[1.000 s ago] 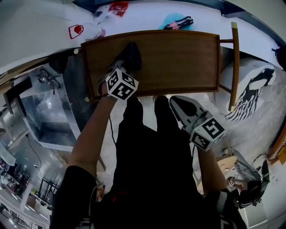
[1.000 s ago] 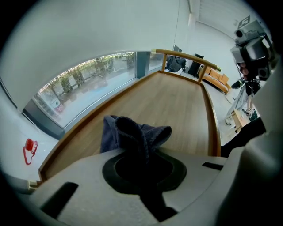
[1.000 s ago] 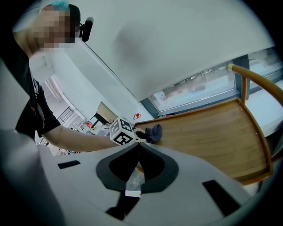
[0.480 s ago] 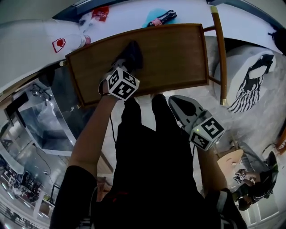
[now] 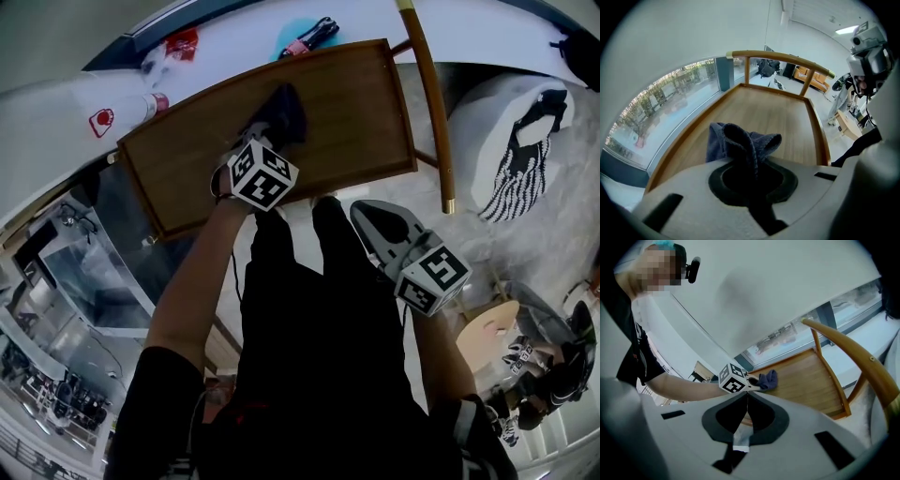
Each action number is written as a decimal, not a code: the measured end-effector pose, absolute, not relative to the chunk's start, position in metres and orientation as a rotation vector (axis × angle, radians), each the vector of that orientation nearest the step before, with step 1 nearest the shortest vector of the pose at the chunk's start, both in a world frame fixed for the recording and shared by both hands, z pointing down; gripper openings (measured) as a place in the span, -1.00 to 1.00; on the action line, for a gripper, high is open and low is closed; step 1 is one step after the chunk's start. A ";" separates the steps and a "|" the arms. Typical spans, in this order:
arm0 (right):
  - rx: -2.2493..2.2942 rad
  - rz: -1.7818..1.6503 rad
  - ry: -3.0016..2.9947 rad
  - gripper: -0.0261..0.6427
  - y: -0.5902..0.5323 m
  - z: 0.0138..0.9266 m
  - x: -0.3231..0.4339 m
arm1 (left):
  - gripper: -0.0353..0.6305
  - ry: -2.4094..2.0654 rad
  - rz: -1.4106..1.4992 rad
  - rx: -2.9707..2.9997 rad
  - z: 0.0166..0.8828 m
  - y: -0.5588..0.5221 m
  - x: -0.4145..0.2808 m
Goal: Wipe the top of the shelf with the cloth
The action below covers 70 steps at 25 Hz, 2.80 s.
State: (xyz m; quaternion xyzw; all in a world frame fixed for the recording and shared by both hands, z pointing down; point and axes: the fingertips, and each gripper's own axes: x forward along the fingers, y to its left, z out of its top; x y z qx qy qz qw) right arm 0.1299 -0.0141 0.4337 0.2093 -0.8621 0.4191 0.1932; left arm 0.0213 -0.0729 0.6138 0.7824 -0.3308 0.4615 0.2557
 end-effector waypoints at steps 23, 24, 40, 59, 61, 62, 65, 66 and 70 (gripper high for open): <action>0.714 1.222 -2.408 -0.90 -0.038 0.436 0.193 | -0.78 -0.753 1.254 2.263 0.610 -0.121 0.122; 0.719 1.221 -2.409 -0.90 -0.039 0.436 0.195 | -0.78 -0.746 1.254 2.271 0.610 -0.122 0.126; 0.701 1.170 -2.450 -0.90 -0.047 0.414 0.183 | -0.78 -0.771 1.050 2.361 0.556 -0.128 0.144; 0.193 1.009 -2.492 -0.90 0.046 0.392 -0.038 | -0.78 -1.300 0.969 1.972 0.494 0.049 -0.175; 0.153 1.002 -2.476 -0.90 0.059 0.394 -0.057 | -0.78 -1.321 0.976 1.920 0.500 0.071 -0.196; 0.134 0.996 -2.470 -0.90 0.064 0.396 -0.065 | -0.78 -1.326 0.984 1.896 0.503 0.080 -0.205; 0.101 0.990 -2.451 -0.90 0.077 0.401 -0.085 | -0.78 -1.331 1.002 1.835 0.514 0.103 -0.224; 0.094 0.989 -2.445 -0.90 0.081 0.402 -0.090 | -0.78 -1.331 1.008 1.818 0.518 0.109 -0.228; 0.060 0.974 -2.428 -0.90 0.093 0.406 -0.101 | -0.78 -1.314 1.027 1.786 0.532 0.125 -0.232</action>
